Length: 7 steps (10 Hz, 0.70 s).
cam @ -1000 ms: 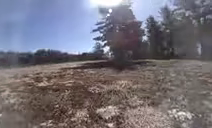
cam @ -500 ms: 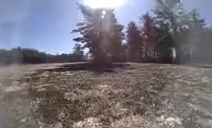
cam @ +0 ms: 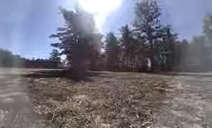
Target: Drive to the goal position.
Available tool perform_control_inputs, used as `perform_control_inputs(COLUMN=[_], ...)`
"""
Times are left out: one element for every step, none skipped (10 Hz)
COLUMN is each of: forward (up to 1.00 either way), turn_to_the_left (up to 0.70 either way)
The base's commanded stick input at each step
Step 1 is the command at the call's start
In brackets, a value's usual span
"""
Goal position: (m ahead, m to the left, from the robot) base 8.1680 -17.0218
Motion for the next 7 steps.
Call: perform_control_inputs(forward=[0.59, 0.59, 0.59, 0.59, 0.59, 0.59, 0.59], turn_to_the_left=[-0.59, -0.59, -0.59, -0.59, -0.59, -0.59, -0.59])
